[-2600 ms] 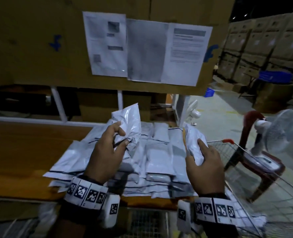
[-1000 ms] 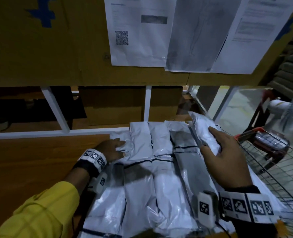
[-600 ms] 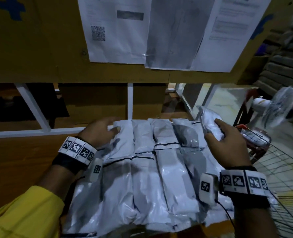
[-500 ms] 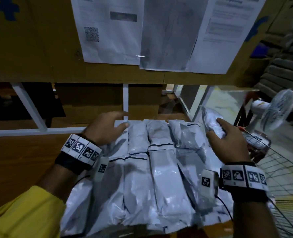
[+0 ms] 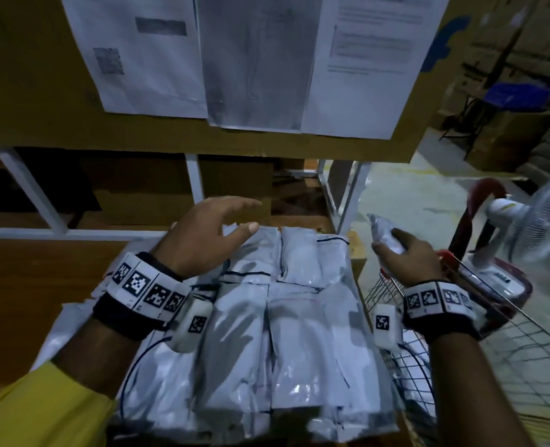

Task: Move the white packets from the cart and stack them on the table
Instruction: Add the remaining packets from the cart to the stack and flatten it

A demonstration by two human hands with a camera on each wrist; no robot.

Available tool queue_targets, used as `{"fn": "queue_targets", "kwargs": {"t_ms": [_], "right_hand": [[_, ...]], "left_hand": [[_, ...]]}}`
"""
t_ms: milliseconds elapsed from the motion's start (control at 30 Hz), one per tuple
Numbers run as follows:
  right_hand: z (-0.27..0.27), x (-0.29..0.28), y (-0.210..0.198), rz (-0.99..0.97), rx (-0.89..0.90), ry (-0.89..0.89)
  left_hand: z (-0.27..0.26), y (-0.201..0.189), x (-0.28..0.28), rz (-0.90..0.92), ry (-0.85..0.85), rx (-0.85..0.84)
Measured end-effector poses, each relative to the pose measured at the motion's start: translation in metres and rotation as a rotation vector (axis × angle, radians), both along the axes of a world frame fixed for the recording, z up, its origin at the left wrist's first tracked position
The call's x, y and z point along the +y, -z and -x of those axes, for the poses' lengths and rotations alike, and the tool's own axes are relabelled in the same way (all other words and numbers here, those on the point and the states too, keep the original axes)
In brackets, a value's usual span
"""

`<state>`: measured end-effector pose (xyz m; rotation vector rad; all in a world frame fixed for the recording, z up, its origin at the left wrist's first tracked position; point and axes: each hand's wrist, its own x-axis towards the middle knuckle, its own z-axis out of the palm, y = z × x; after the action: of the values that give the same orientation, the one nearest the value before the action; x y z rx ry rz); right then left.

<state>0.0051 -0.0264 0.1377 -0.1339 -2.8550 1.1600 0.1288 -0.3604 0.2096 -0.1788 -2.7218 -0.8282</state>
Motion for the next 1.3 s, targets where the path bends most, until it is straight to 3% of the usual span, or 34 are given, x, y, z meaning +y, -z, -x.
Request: {"fn": "queue_targets", "kwargs": {"t_ms": [133,333,433,567,733,1000,1300], "right_hand": [[0.037,-0.005,0.037,-0.056,-0.095,-0.083],[0.074,-0.036,0.088,-0.336,-0.159,-0.195],[0.077,-0.050,0.096,-0.470,-0.169,-0.275],[0.080,-0.061,0.098,-0.503,-0.187,-0.363],[0.083,-0.063,0.108,-0.438,-0.175,-0.374],[0.070,-0.044,0.098,-0.191,-0.047,-0.221],[-0.024,-0.016,0.048,-0.072,0.094,-0.257]], "left_hand": [[0.000,0.001,0.016,-0.006,-0.034,-0.030],[-0.001,0.001,0.021,-0.037,-0.111,-0.061],[-0.002,0.002,0.018,-0.035,-0.143,-0.065],[-0.004,0.005,0.013,-0.044,-0.146,-0.064],[-0.007,0.011,0.008,-0.074,-0.157,-0.068],[-0.030,0.012,0.010,-0.107,-0.221,-0.025],[-0.096,0.019,0.017,-0.311,-0.383,0.078]]}}
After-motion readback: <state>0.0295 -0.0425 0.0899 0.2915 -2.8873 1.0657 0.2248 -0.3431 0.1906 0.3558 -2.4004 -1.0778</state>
